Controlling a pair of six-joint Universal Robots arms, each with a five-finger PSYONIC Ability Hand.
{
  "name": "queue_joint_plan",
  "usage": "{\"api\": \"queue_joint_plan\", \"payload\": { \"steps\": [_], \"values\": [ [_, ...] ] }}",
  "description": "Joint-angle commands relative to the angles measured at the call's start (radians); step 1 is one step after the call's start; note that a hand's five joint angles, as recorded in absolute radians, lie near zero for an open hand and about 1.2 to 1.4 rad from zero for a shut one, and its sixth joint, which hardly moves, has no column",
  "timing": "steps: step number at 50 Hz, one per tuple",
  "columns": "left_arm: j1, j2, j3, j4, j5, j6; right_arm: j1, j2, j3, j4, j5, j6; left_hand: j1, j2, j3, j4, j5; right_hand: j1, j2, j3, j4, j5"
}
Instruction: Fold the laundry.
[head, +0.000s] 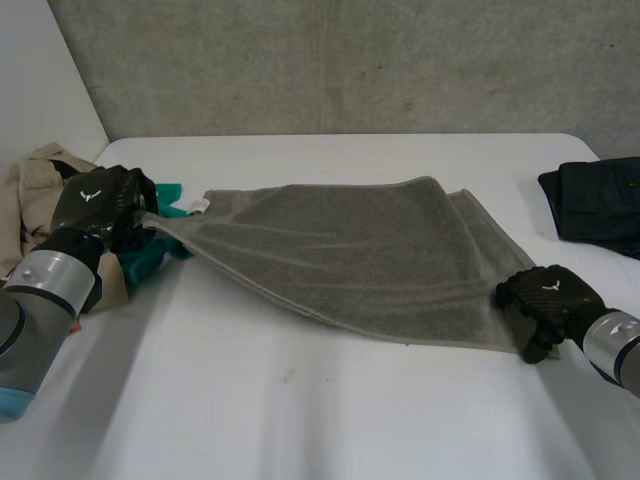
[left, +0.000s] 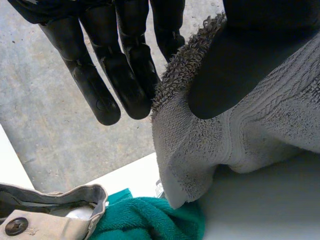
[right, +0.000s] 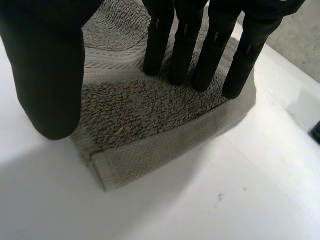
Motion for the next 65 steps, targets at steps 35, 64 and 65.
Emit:
{"api": "queue_joint_plan", "payload": {
  "steps": [35, 64, 65],
  "values": [
    [0.042, 0.155, -0.017, -0.357, 0.035, 0.103, 0.059, -0.147, -0.172, 0.211, 0.102, -0.045, 0.244, 0.197, 0.202, 0.193, 0.239, 0.756, 0.755, 0.752, 0.753, 0.812],
    [0.016, 0.014, 0.125, -0.706, 0.023, 0.381, 0.036, -0.065, -0.347, 0.448, 0.171, -0.241, 0.244, 0.197, 0.202, 0.193, 0.239, 0.756, 0.755, 0.752, 0.753, 0.812],
    [0.010, 0.000, 0.141, -0.689, 0.008, 0.369, 0.042, -0.051, -0.361, 0.423, 0.183, -0.224, 0.244, 0.197, 0.202, 0.193, 0.239, 0.756, 0.755, 0.752, 0.753, 0.812]
  ]
}}
